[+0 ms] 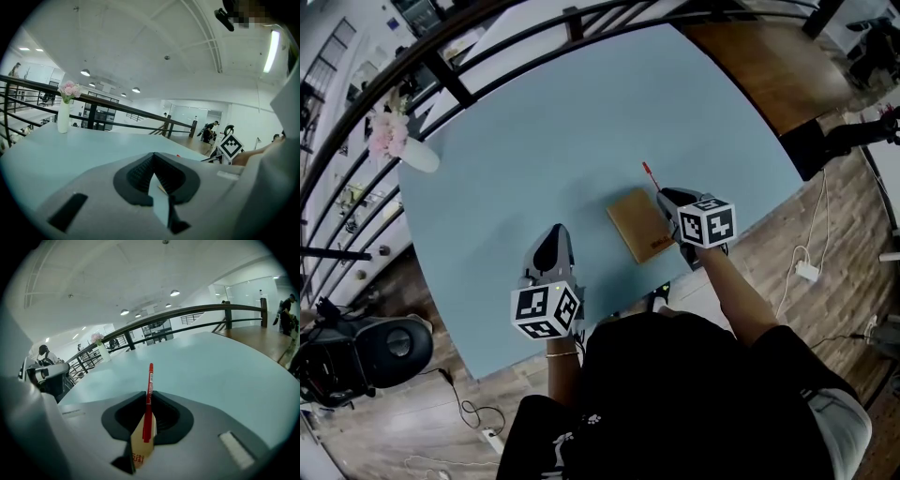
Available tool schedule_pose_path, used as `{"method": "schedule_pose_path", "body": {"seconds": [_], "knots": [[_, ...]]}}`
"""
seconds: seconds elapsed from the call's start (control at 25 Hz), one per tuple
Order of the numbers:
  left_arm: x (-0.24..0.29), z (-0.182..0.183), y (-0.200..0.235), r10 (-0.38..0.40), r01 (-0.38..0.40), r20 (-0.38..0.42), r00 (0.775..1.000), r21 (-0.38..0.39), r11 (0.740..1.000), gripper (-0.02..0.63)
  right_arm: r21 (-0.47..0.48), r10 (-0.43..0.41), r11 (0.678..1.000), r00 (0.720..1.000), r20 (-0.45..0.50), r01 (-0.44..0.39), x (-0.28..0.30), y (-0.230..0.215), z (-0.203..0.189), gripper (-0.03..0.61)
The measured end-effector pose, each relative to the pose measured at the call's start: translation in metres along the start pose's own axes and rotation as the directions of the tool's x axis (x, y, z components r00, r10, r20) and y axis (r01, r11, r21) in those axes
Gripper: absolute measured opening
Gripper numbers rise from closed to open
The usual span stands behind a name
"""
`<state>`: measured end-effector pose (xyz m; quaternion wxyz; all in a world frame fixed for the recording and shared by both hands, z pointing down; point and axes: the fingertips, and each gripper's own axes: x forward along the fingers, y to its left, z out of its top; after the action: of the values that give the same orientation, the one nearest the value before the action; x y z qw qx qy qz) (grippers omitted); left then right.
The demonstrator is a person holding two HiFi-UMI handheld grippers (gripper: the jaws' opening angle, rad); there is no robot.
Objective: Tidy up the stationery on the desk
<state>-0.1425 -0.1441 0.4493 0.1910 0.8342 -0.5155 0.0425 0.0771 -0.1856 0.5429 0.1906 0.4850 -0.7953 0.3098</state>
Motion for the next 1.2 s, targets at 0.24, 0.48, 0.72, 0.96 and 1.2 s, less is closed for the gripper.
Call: {"method": "schedule_pose_path", "body": {"seconds": [0.24, 0.48, 0.72, 0.96, 1.2], "knots": [[0.004, -0.002, -0.007, -0.009, 0.009, -0.014, 1.000, 0.004, 1.000, -0.002, 0.013, -0.009, 1.000, 0.999, -0.031, 0.009, -0.002, -0.006, -0.017, 0.055], [0.007, 0.001, -0.011, -0.017, 0.017, -0.020, 1.000, 0.013, 1.000, -0.002, 0.021, -0.026, 0.999, 0.997, -0.074, 0.027, 0.000, -0.013, -0.035, 0.055], [0.008, -0.001, -0.004, -0.013, 0.014, -0.030, 0.999, 0.015, 1.000, -0.002, 0.029, -0.041, 0.999, 0.992, -0.117, 0.045, 0.008, -0.019, -0.052, 0.055], [0.010, -0.003, -0.002, -0.009, 0.010, -0.036, 0.999, 0.014, 1.000, -0.002, 0.030, -0.049, 0.998, 0.987, -0.152, 0.054, 0.013, -0.025, -0.065, 0.055], [0.014, -0.004, 0.001, -0.007, 0.008, -0.040, 0.999, 0.012, 1.000, -0.002, 0.010, -0.046, 0.999, 0.983, -0.180, 0.049, 0.018, -0.026, -0.071, 0.055]]}}
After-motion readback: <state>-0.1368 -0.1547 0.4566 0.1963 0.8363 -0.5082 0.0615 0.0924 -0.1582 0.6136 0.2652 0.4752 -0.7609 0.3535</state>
